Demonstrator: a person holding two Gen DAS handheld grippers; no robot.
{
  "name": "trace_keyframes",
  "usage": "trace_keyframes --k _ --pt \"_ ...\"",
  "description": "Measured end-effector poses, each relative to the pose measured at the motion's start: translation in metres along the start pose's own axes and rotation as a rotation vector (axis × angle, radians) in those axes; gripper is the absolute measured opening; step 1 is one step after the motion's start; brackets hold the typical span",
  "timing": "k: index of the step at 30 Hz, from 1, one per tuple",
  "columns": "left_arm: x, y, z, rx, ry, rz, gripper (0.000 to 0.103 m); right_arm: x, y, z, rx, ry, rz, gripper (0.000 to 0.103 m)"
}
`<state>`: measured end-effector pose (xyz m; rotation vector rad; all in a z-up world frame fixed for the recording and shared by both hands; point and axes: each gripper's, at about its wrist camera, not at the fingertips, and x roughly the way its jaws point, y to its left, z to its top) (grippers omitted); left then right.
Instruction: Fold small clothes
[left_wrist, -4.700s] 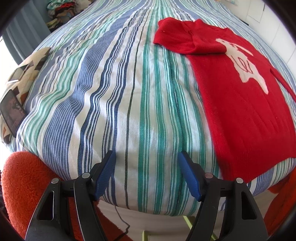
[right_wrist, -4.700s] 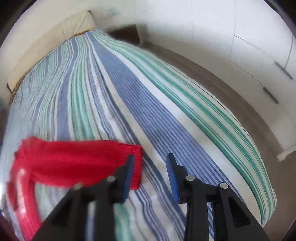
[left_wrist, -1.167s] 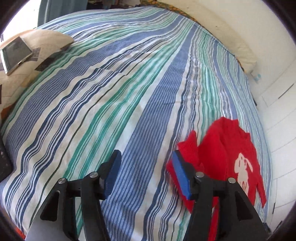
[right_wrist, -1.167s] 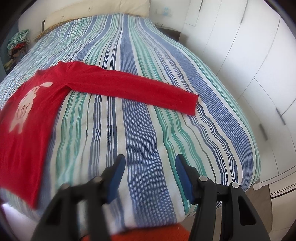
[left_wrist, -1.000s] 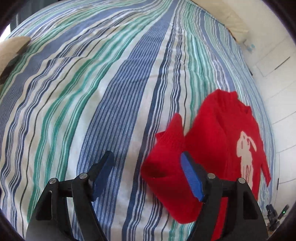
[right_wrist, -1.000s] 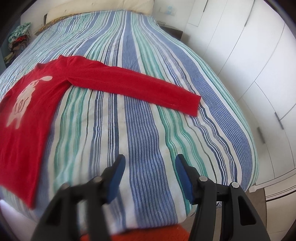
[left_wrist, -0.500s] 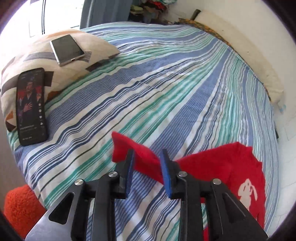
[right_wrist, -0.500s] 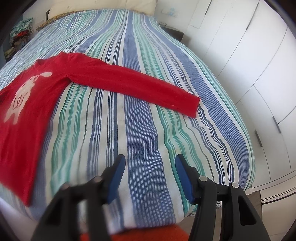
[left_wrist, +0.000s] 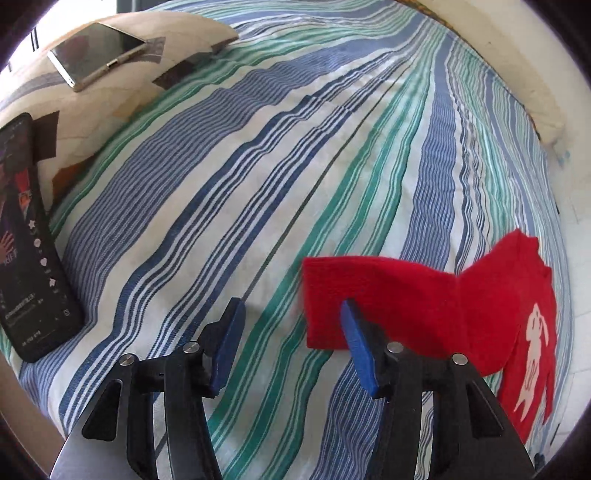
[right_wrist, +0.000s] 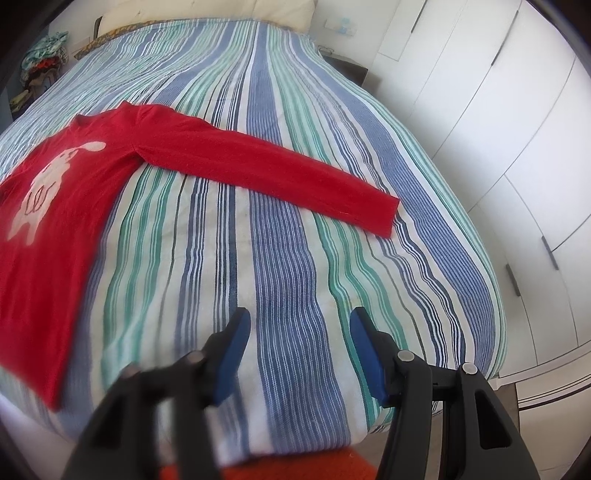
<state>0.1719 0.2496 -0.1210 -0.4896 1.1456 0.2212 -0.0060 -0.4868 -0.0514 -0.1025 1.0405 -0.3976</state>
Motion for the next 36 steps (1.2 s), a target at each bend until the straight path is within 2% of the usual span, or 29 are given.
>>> trace_keyframes --k 1,2,3,4,6,9,11,13,15,19,21,23,25,26,27,28,29,31,32,34,36 --pt "0.004 -0.002 -0.001 -0.002 -0.014 -0.003 0.052 0.0 0.001 0.0 -0.007 0.002 -0.002 0.056" --pt "0.006 -0.004 -0.003 -0.005 -0.036 -0.014 0.041 0.001 0.003 0.0 -0.011 0.004 -0.004 0.056" --pt "0.009 -0.008 -0.004 0.0 -0.038 -0.047 0.004 0.001 0.003 0.001 -0.015 0.006 -0.006 0.056" --pt "0.011 -0.012 -0.004 0.003 -0.012 -0.062 0.005 0.001 0.004 0.001 -0.017 0.007 -0.007 0.056" --pt "-0.003 -0.018 -0.004 0.007 -0.029 -0.042 0.004 0.001 0.004 0.001 -0.018 0.009 -0.007 0.056" --pt "-0.054 -0.005 0.006 -0.041 -0.128 -0.034 0.004 0.001 0.004 0.0 -0.019 0.005 -0.008 0.056" --pt "-0.084 0.009 0.02 -0.066 -0.196 0.019 0.004 0.001 0.004 -0.001 -0.024 0.001 -0.01 0.056" --pt "-0.098 0.018 0.032 -0.067 -0.223 0.06 0.004 0.002 0.004 0.0 -0.023 0.005 -0.011 0.056" --pt "-0.089 0.019 0.038 -0.045 -0.184 0.115 0.004 0.004 0.002 0.001 -0.015 0.012 -0.004 0.056" --pt "-0.033 0.016 0.028 -0.038 -0.025 0.201 0.005 0.004 0.006 0.003 -0.018 0.013 0.004 0.056" --pt "-0.009 0.016 0.021 -0.018 0.011 0.235 0.009 0.002 0.009 0.002 -0.032 0.005 -0.007 0.056" --pt "-0.001 0.022 0.018 -0.033 0.018 0.215 0.014 0.0 0.011 0.0 -0.044 -0.003 -0.021 0.056" --pt "-0.004 0.031 0.017 -0.073 -0.003 0.154 0.025 -0.001 0.01 -0.001 -0.051 -0.005 -0.028 0.056" --pt "-0.006 0.035 0.017 -0.084 -0.014 0.128 0.035 -0.001 0.01 -0.002 -0.051 -0.003 -0.028 0.056" --pt "-0.008 0.037 0.017 -0.085 -0.024 0.116 0.041 0.0 0.009 -0.002 -0.049 0.002 -0.026 0.056" --pt "-0.008 0.037 0.016 -0.079 -0.028 0.113 0.041 0.001 0.008 -0.001 -0.045 0.006 -0.024 0.056" --pt "-0.006 0.037 0.016 -0.069 -0.025 0.107 0.038 0.002 0.006 -0.001 -0.04 0.01 -0.02 0.056" --pt "0.001 0.034 0.014 -0.048 -0.004 0.081 0.011 0.004 0.006 0.001 -0.033 0.016 -0.016 0.056" --pt "0.003 0.03 0.014 -0.038 0.005 0.076 0.006 0.004 0.007 0.002 -0.035 0.018 -0.018 0.056" --pt "0.002 0.019 0.011 0.019 -0.023 0.177 0.004 0.004 0.011 0.003 -0.052 0.018 -0.026 0.056" --pt "0.0 0.007 0.011 0.089 -0.055 0.336 0.004 0.004 0.015 0.003 -0.073 0.016 -0.036 0.056"
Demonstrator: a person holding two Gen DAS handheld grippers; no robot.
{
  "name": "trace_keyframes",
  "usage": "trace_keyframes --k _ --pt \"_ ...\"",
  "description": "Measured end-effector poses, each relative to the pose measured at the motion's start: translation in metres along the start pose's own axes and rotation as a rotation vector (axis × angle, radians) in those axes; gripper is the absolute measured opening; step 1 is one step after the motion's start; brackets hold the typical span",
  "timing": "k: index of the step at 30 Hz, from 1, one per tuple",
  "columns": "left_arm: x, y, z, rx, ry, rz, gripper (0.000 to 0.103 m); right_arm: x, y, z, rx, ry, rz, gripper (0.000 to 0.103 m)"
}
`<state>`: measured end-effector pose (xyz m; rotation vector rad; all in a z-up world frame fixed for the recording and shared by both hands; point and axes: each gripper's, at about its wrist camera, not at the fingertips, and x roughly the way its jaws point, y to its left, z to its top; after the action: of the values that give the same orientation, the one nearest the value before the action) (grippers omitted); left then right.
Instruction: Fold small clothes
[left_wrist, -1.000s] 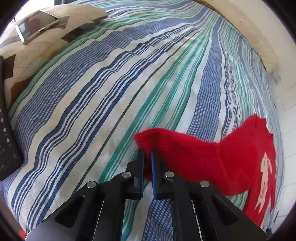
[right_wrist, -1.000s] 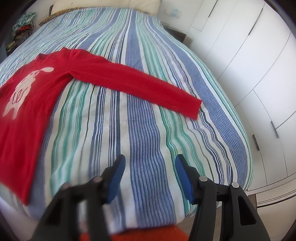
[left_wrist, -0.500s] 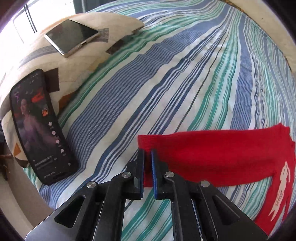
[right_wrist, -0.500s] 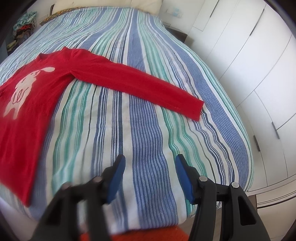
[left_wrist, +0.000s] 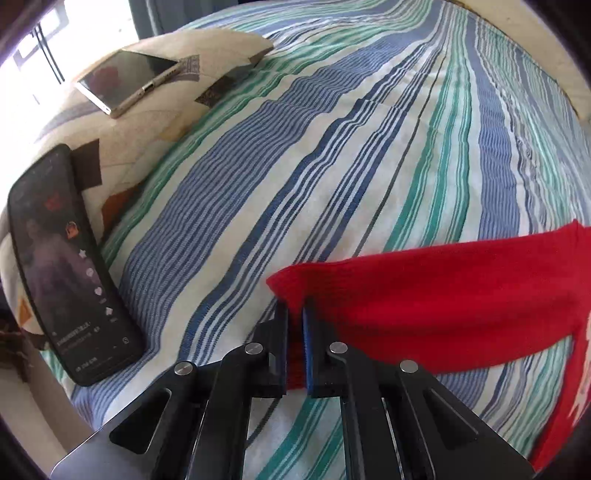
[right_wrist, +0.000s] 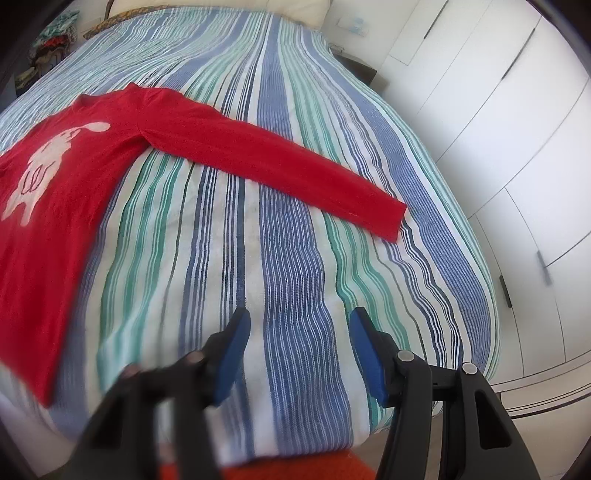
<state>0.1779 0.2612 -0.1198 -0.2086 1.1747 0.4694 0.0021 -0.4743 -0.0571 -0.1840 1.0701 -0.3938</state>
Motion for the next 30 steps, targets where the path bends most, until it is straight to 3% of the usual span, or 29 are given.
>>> trace_keyframes --k 5,10,14,17,20,23,25,28,30 --pt "0.008 -0.013 0.002 0.064 -0.012 0.127 0.004 -0.001 -0.001 -0.003 -0.006 -0.007 -0.008 0.056" --pt "0.019 -0.014 0.003 0.082 -0.008 0.135 0.005 -0.002 -0.006 -0.004 0.013 -0.014 0.003 0.056" --pt "0.021 -0.009 0.008 0.09 0.008 0.081 0.011 -0.002 -0.007 -0.004 0.014 -0.014 0.004 0.056" --pt "0.004 0.012 0.015 0.062 0.014 0.05 0.037 -0.003 -0.01 -0.004 0.031 -0.017 0.015 0.056" --pt "-0.03 0.015 0.033 0.066 -0.075 -0.027 0.038 -0.003 -0.01 -0.003 0.03 -0.017 0.014 0.056" --pt "-0.045 -0.013 0.059 0.156 -0.091 -0.178 0.04 -0.001 -0.007 -0.002 0.011 -0.008 0.002 0.056" --pt "-0.036 -0.042 0.07 0.26 -0.044 -0.242 0.048 0.001 -0.005 -0.002 0.004 -0.001 0.001 0.056" --pt "-0.018 -0.084 0.067 0.397 -0.016 -0.221 0.048 0.002 -0.002 -0.001 -0.001 0.004 -0.003 0.056" --pt "-0.006 -0.099 0.064 0.437 0.01 -0.218 0.048 0.002 -0.001 -0.002 -0.006 0.004 -0.011 0.056"
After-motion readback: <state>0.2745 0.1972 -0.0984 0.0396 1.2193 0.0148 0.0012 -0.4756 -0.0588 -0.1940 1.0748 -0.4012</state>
